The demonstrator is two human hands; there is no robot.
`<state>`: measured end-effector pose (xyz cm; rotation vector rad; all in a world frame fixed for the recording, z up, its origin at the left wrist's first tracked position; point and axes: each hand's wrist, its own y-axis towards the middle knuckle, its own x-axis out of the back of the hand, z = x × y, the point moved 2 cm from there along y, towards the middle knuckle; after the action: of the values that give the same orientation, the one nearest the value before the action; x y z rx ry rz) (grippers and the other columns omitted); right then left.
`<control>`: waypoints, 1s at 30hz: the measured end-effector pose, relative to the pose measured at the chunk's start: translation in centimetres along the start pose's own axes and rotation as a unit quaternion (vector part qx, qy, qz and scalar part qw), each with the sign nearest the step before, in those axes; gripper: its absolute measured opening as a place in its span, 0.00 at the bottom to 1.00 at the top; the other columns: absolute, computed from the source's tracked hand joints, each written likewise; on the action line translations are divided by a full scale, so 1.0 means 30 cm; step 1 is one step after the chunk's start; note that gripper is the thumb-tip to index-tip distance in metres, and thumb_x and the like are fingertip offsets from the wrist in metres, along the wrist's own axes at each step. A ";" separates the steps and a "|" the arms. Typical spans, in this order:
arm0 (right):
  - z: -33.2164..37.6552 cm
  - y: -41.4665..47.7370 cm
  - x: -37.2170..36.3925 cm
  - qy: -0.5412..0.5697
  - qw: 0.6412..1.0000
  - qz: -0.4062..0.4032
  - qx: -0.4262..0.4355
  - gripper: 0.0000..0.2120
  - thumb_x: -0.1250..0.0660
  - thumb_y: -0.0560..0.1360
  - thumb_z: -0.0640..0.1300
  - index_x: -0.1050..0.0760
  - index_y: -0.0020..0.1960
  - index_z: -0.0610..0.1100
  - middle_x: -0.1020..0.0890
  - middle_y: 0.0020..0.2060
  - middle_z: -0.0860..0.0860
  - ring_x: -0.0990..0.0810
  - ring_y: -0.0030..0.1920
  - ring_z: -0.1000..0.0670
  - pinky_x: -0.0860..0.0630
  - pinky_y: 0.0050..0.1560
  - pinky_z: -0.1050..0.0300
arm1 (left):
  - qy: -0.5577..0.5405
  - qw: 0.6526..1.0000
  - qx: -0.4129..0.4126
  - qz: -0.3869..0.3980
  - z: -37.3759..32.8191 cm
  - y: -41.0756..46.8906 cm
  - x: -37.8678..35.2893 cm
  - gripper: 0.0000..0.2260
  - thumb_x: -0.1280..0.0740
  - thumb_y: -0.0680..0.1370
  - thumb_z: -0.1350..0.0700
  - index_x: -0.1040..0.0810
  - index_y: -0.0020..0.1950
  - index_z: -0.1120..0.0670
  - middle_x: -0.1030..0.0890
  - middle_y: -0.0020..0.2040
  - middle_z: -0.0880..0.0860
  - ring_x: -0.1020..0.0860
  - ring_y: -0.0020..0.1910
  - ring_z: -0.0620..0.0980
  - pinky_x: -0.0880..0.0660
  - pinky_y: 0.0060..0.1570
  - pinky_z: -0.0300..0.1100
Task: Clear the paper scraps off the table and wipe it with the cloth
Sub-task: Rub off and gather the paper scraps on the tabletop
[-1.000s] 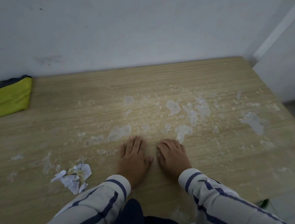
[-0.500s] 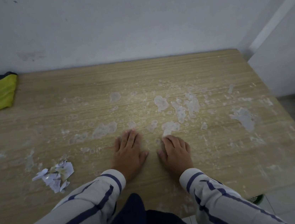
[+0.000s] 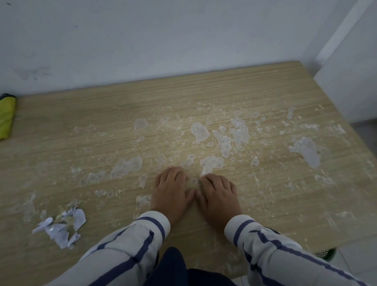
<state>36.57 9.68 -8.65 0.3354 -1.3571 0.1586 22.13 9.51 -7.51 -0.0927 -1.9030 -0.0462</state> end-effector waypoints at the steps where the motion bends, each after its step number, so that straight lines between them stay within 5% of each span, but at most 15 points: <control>1: -0.001 0.000 0.000 -0.002 1.000 0.000 0.001 0.18 0.44 0.72 0.55 0.24 0.53 0.46 0.19 0.50 0.50 0.20 0.49 0.47 0.23 0.48 0.50 | 0.006 1.000 0.002 -0.014 -0.004 0.001 0.003 0.14 0.33 0.72 0.49 0.23 0.51 0.57 0.22 0.56 0.55 0.25 0.59 0.56 0.31 0.60 0.50; 5: 0.002 0.000 0.006 0.004 1.000 0.009 0.003 0.18 0.44 0.71 0.55 0.23 0.53 0.46 0.19 0.50 0.50 0.20 0.50 0.47 0.23 0.48 0.50 | 0.022 0.999 0.009 -0.039 -0.018 0.004 0.013 0.16 0.44 0.73 0.47 0.23 0.46 0.55 0.20 0.50 0.53 0.22 0.53 0.54 0.27 0.54 0.48; 10: 0.006 0.003 0.016 0.021 1.000 0.015 -0.004 0.17 0.45 0.73 0.53 0.24 0.52 0.46 0.19 0.50 0.49 0.20 0.49 0.46 0.23 0.48 0.49 | 0.064 0.997 -0.011 -0.029 -0.020 0.006 0.000 0.17 0.46 0.74 0.45 0.21 0.46 0.52 0.21 0.52 0.51 0.23 0.55 0.53 0.27 0.53 0.51; 18: 0.009 0.007 0.030 0.021 0.998 0.052 -0.007 0.19 0.44 0.70 0.54 0.24 0.54 0.46 0.19 0.50 0.49 0.20 0.49 0.46 0.23 0.47 0.49 | 0.112 0.993 -0.036 -0.013 -0.018 0.043 0.009 0.16 0.47 0.75 0.50 0.22 0.39 0.54 0.20 0.42 0.51 0.22 0.44 0.53 0.26 0.47 0.51; 30: 0.017 0.016 0.042 0.013 0.996 0.082 -0.015 0.19 0.43 0.68 0.52 0.24 0.53 0.46 0.20 0.50 0.49 0.20 0.50 0.46 0.24 0.48 0.49 | -0.001 0.987 0.156 -0.036 0.022 0.039 0.051 0.08 0.42 0.75 0.53 0.27 0.41 0.55 0.26 0.44 0.50 0.29 0.46 0.51 0.35 0.53 0.47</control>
<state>36.23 9.86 -7.25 0.1970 -1.3589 0.2779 21.13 10.79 -6.29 0.1889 -1.8922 0.2022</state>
